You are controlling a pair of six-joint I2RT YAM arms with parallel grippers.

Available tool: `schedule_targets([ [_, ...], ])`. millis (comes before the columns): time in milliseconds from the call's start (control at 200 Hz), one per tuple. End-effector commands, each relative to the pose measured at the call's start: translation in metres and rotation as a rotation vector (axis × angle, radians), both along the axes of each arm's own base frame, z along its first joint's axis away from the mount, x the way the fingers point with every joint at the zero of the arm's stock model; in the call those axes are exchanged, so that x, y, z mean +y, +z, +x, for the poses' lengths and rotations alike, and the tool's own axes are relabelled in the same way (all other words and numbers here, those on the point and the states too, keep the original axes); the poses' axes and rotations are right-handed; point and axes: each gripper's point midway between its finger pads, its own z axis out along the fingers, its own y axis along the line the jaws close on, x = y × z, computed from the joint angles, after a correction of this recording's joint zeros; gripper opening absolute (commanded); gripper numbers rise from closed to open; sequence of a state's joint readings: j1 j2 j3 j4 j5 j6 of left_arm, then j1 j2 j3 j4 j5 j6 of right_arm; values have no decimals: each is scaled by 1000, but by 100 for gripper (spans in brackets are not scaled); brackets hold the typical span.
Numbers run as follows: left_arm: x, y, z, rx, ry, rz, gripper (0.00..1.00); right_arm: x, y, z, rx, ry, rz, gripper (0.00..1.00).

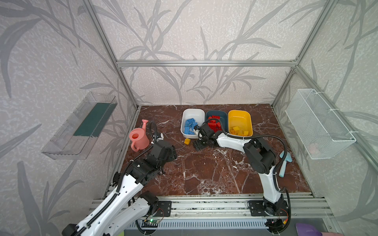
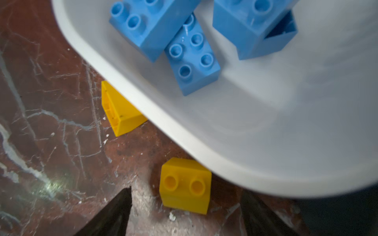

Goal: Sort the legos into containers by color
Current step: Pick up the lego from the center of the table, then place the lego in the container.

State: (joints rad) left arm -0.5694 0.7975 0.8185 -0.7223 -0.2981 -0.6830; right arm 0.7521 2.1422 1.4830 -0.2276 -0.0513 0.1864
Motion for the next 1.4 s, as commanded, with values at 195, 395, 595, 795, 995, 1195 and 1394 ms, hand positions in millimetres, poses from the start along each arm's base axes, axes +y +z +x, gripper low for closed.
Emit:
schedule_targets([
  [195,5,5,-1,-2,14,22,71,8,-8,7,-32,-12,-26,50],
  [395,3,3,-2,4,8,10,71,8,17,-1,-64,-5,-13,34],
  [595,-6,-8,3,26,-6,-10,71,-8,79,-9,-129,-32,22,32],
  [795,-18,-26,11,76,-11,-29,71,-51,141,-8,-185,-102,70,32],
  [995,-25,-42,18,111,-11,-30,79,-141,165,26,-153,-320,171,32],
  [1195,-25,-51,23,133,2,-3,89,-227,142,62,-102,-543,180,32],
  [1394,-23,-59,23,163,13,17,97,-261,103,85,-37,-631,157,32],
])
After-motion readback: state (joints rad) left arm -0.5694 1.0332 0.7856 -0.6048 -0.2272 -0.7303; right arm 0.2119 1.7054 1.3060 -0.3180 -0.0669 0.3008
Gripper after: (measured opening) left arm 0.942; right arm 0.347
